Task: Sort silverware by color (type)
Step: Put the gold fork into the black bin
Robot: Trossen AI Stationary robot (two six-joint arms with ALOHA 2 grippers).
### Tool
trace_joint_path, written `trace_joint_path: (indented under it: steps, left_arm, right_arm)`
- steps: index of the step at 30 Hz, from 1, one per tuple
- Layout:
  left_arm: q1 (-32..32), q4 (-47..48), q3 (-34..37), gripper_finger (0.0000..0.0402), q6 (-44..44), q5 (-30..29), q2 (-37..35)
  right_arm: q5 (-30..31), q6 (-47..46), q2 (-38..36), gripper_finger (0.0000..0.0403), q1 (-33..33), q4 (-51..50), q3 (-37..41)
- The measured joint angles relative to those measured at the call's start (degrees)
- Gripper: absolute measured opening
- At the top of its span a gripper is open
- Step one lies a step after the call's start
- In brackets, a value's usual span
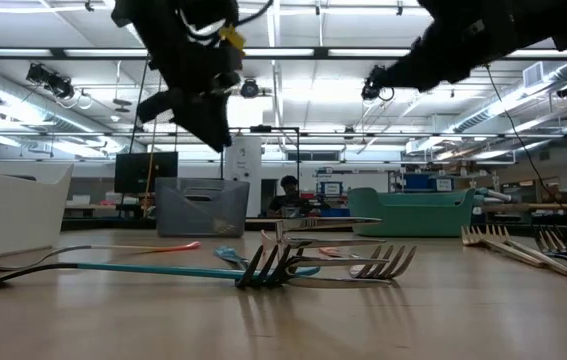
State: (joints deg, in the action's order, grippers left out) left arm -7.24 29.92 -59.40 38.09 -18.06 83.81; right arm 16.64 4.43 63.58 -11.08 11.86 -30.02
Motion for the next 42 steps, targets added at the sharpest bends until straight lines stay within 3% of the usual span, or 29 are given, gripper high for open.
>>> trace_joint_path:
  steps: [8,15,23,35,42]
  left_arm:
    - [6.34,-5.58,0.0,0.0116,-11.63,-0.07,0.0]
    - [10.18,-5.6,0.0,0.0116,-27.23,-0.04,0.02]
    - [14.18,-2.79,0.0,0.0116,-46.82,2.12,0.19]
    - [20.7,-6.35,-0.02,0.0116,-49.49,9.02,2.61]
    - [22.99,-7.28,-1.59,0.0116,-41.1,9.87,6.94]
  right_arm:
    - [-1.8,-10.33,-0.01,0.0055,0.59,-9.14,0.01]
    - [-1.74,-15.35,0.01,0.0055,-0.21,-13.62,0.0]
    - [3.22,-19.44,-0.01,0.0055,-0.21,-13.64,0.0]
    - [3.27,-26.22,-0.01,0.0055,0.08,-16.42,0.0]
    - [1.49,-33.64,0.39,0.0055,0.08,-19.02,0.02]
